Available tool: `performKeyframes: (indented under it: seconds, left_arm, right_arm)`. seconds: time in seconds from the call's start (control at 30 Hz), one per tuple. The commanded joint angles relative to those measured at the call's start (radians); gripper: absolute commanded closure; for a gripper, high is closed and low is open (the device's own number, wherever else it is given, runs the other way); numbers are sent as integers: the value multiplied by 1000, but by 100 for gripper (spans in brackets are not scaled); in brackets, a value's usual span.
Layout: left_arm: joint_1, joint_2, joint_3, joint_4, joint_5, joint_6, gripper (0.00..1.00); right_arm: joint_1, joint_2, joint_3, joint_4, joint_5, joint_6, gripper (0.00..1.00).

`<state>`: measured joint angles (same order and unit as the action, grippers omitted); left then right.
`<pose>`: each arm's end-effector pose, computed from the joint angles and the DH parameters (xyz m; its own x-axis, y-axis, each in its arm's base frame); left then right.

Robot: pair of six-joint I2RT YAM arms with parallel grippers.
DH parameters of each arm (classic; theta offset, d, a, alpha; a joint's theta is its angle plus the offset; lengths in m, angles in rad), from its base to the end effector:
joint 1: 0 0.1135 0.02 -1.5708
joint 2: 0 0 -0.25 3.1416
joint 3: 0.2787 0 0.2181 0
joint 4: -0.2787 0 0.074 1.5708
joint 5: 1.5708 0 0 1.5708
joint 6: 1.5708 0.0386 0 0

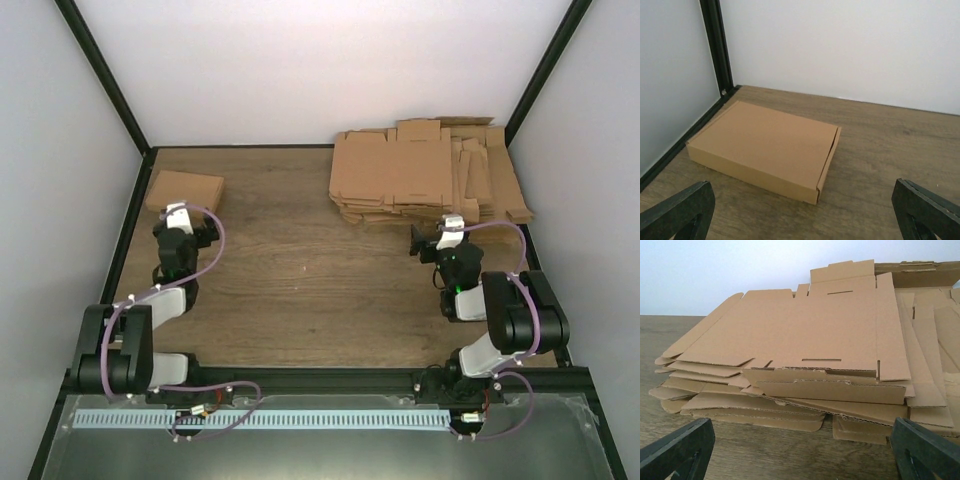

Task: Fold the paper box

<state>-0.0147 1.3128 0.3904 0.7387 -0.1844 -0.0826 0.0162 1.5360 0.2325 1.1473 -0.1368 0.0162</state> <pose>0.2408 0.0035 0.2039 -0.1683 -0.0786 -0.9826 -0.1803 0.9825 -0.0477 0.2353 0.0091 0.1595 -0.1580 0.0135 -0.9874 -0.1482 0.9883 0.0372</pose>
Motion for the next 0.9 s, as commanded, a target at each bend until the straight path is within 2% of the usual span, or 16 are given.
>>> performKeyframes:
  seconds: [0.0,0.13,0.4,0.5,0.57,0.63,0.7,0.87]
  left_arm:
    - [-4,75,-52,107,78,4,0]
    - [-9,137,35,12,62,28,1]
    - [-22,108,-12,79,40,56,0]
    - [-21,120,-33,153,36,104,0]
    - [-11,200,-88,340,59,120,0]
    - [18,220,-71,321,118,104,0]
    - [20,232,-93,375,123,104,0]
    - [18,230,-93,367,123,106,0]
  right_arm:
    - [-10,-5,25,55,14,0,0]
    - [-10,-3,25,56,15,0,0]
    - [-9,-4,27,52,14,-1,0]
    - [-10,-4,27,54,15,-1,0]
    - [-10,-4,27,53,14,-1,0]
    - [-10,-3,26,53,14,-1,0]
    - [-10,-4,27,54,14,-1,0]
    - [-10,-4,27,53,14,-1,0]
